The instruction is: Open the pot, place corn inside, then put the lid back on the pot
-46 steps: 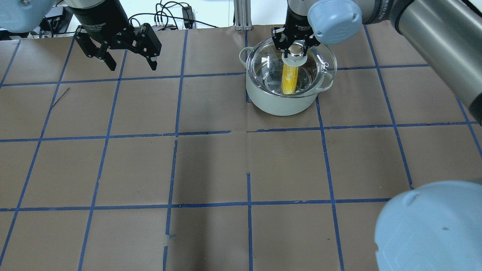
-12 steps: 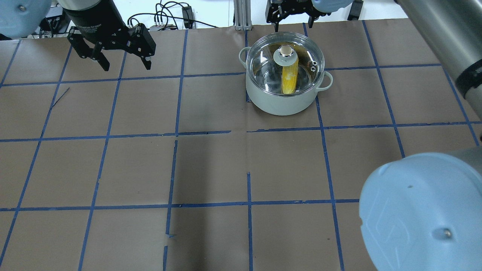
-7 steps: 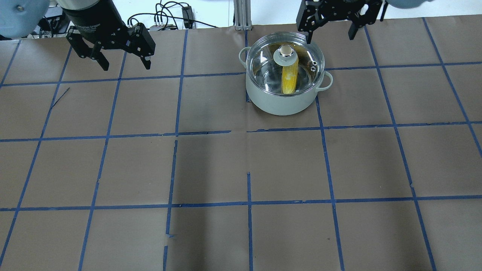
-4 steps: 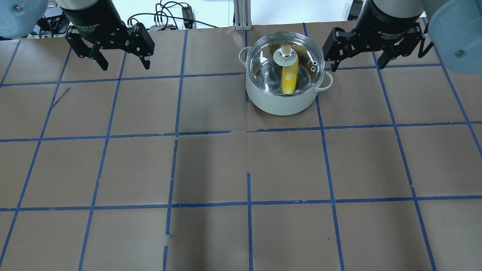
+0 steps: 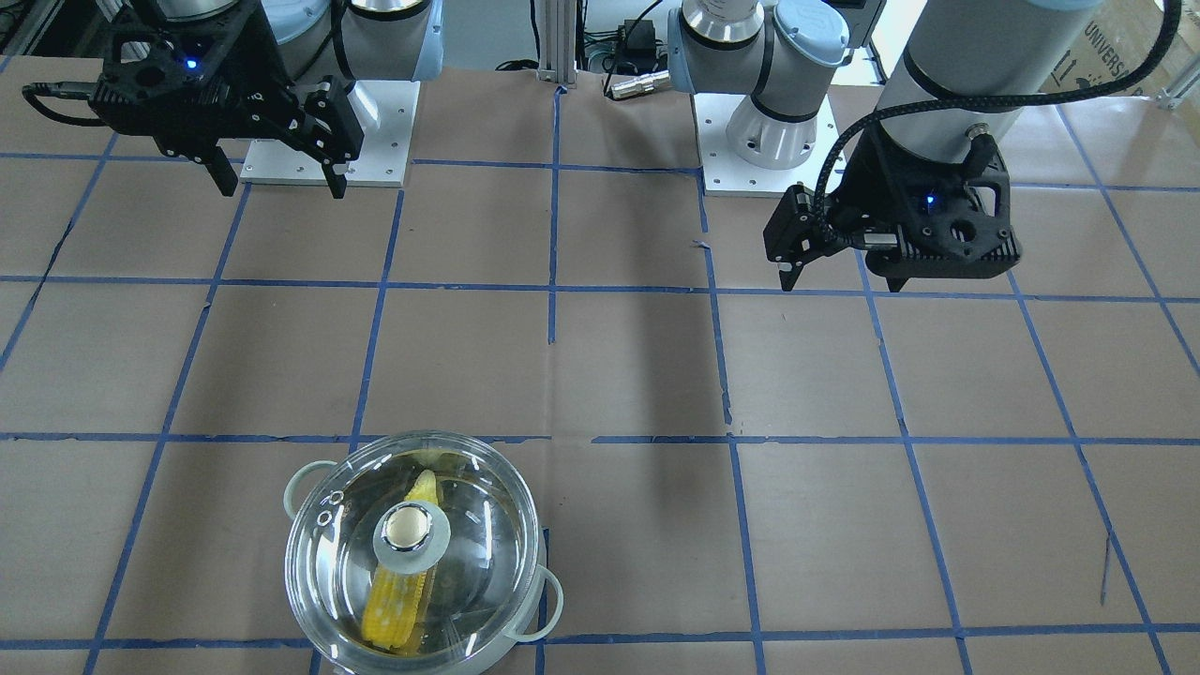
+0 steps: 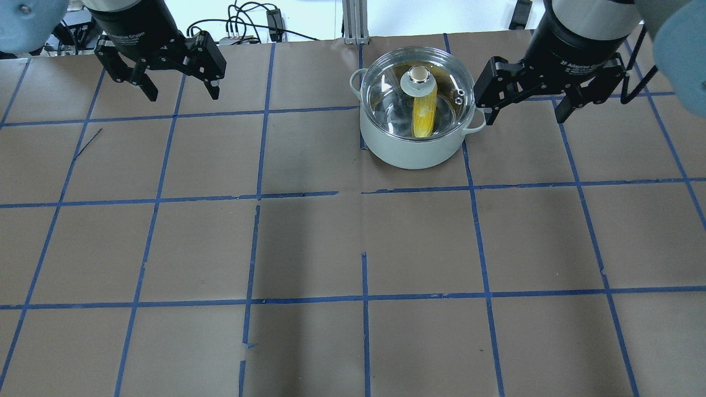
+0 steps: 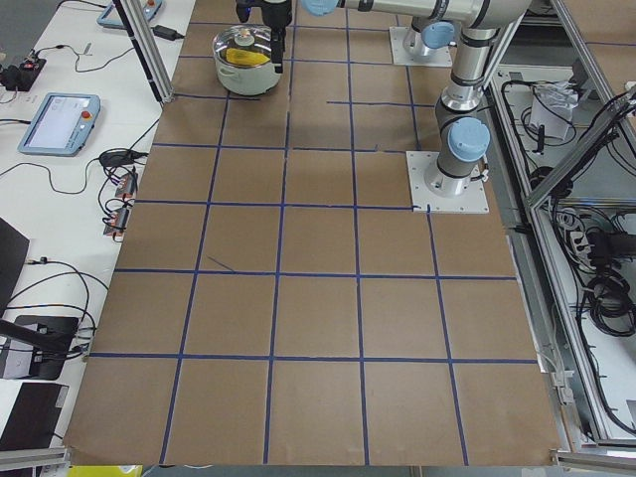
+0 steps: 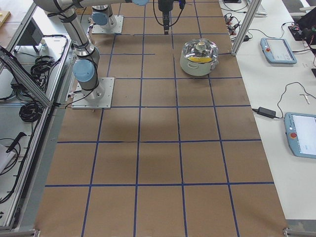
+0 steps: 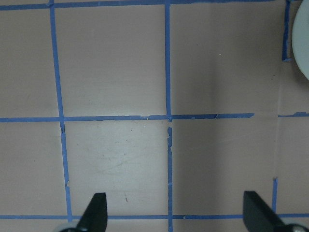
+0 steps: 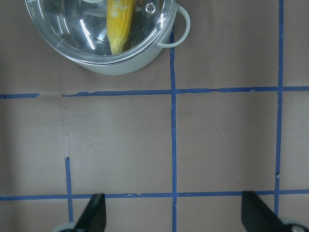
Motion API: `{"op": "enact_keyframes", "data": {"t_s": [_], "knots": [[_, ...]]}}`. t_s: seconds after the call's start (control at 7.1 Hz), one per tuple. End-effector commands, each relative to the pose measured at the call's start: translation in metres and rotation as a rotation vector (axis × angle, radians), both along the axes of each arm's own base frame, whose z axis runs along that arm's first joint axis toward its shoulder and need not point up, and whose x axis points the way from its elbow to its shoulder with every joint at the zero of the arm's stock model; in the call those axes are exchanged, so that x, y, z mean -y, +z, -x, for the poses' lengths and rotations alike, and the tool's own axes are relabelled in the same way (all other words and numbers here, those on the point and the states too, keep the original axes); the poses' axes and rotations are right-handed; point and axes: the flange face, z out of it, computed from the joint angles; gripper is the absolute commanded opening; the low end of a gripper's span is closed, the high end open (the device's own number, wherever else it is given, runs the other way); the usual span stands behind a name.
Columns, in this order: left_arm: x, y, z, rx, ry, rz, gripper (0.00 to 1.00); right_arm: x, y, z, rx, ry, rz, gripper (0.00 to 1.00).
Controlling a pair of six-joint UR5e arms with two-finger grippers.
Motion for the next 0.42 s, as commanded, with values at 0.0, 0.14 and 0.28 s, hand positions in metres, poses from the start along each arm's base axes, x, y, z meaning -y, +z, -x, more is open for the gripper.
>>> {"op": "enact_keyframes", "data": {"t_s": [0.0,0.14,0.28], "knots": [[0.0007,0.0011,0.0000,0.000,0.001,0.002,1.00,-0.0009,0.0010,-0.0003,0.000,0.002,0.001,0.99],[0.0012,0.0003,0.0000,0.000,0.001,0.001,1.00,-0.0003,0.0003,-0.0003,0.000,0.005,0.000,0.99],[0.0012,0.0003,0.0000,0.000,0.001,0.001,1.00,-0.0010,0.0009,-0.0002,-0.002,0.005,0.000,0.99]]}}
